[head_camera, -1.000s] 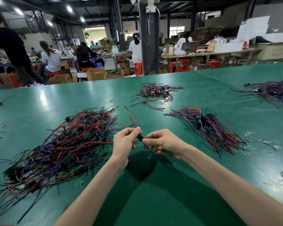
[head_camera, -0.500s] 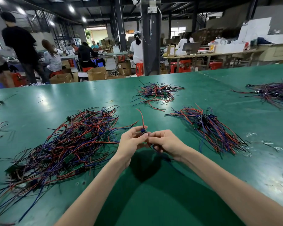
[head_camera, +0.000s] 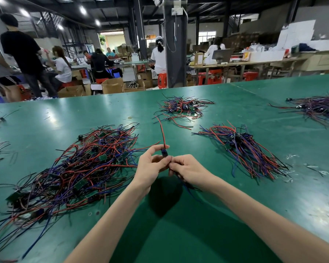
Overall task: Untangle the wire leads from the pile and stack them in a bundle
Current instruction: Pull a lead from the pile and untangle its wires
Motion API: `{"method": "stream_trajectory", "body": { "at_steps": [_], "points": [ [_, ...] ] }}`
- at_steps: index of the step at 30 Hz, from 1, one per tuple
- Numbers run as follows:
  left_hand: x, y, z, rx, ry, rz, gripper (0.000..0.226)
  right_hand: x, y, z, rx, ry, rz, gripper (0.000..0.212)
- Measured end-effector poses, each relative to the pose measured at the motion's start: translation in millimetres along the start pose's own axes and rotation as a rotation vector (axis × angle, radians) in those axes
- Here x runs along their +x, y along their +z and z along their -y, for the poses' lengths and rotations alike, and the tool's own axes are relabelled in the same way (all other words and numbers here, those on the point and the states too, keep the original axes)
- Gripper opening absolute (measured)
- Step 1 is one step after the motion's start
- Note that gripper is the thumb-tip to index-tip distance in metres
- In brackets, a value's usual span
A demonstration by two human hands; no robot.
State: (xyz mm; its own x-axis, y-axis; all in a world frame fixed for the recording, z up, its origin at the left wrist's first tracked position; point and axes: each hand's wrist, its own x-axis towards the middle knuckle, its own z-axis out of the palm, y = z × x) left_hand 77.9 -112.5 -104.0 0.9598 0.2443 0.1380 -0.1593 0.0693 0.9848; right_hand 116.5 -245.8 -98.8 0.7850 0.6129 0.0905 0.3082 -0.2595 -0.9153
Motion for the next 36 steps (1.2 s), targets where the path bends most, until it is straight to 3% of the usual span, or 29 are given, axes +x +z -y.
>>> {"method": "stream_trajectory", "body": {
  "at_steps": [12, 18, 25, 36],
  "points": [
    [1, -1, 0, -0.046, 0.019, -0.109, 0.023, -3, 3, 6, 0.115, 0.072, -0.007, 0.034],
    [2, -2, -1, -0.077, 0.0, -0.119, 0.022, -2, 1, 13, 0.248, 0.102, -0.017, 0.02],
    [-2, 1, -5, -0.068, 0.013, -0.111, 0.022, 1, 0, 7, 0.157, 0.123, -0.058, 0.024],
    [-3, 6, -11, -0.01, 0.111, -0.262, 0.024, 5, 0, 8, 0.211, 0.137, -0.034, 0.031]
  ]
}}
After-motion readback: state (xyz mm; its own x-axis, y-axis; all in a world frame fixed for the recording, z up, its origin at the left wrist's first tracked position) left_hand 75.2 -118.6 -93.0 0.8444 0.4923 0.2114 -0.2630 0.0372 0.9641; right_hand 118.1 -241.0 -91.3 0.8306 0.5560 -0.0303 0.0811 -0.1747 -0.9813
